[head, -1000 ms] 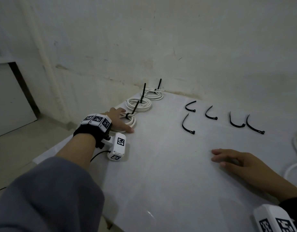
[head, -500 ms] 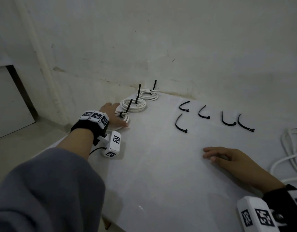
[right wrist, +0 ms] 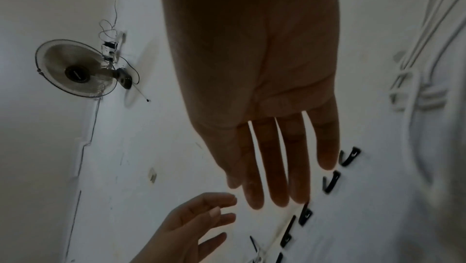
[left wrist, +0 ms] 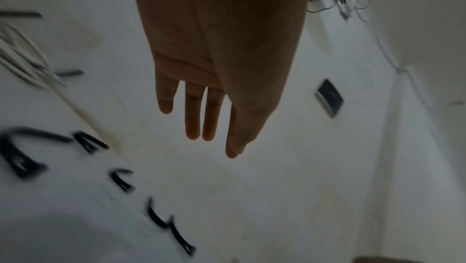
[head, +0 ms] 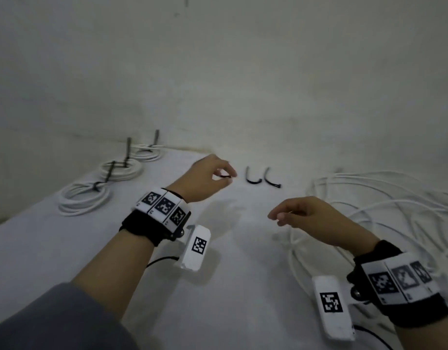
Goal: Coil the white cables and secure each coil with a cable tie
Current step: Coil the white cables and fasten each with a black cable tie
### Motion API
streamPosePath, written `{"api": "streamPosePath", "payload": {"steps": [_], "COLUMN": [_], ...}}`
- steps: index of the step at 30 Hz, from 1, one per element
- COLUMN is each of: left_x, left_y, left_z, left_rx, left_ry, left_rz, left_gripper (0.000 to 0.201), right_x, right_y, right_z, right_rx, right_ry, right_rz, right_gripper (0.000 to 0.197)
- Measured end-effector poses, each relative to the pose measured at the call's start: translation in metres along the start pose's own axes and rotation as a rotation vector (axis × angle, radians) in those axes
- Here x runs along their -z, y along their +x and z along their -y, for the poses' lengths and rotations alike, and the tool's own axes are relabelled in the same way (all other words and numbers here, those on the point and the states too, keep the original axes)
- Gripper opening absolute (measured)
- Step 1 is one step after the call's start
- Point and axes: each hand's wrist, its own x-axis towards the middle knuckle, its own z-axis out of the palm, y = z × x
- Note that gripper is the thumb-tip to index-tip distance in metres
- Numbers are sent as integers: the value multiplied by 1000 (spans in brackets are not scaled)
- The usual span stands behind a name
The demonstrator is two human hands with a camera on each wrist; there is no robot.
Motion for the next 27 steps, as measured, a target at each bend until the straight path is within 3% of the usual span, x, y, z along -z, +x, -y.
{"api": "streamPosePath", "payload": {"steps": [5,8,10,16,19,23,27], "left_x": [-62,-86,-100,-123,-127,-126,-122], "left_y": [14,18,19,18,17,16,18], "left_z": [-63,-82,-89,-92,-93,-93,-93], "left_rx": [-64,44,133,319,386,368,378], "left_ry": [38,213,252,155,71,31,-267], "left_rz": [306,562,653,626,627,561,414], "left_gripper": [24,41,47,44,45,27,24], "right_x": [35,36,32,20,20,22,24], "right_y": [-52,-73,-83,-89,-88,-90,-96], "right_z": [-26,-36,-37,-31,-32,-35,-38], "right_rx": [-155,-234,-246,-234,-224,-243,-208], "right_ry": [-226,-361,-400,-449,-431,-304,-311], "right_rz": [171,326,375,440,444,427,434], "right_gripper": [12,18,27,53,51,42,38]}}
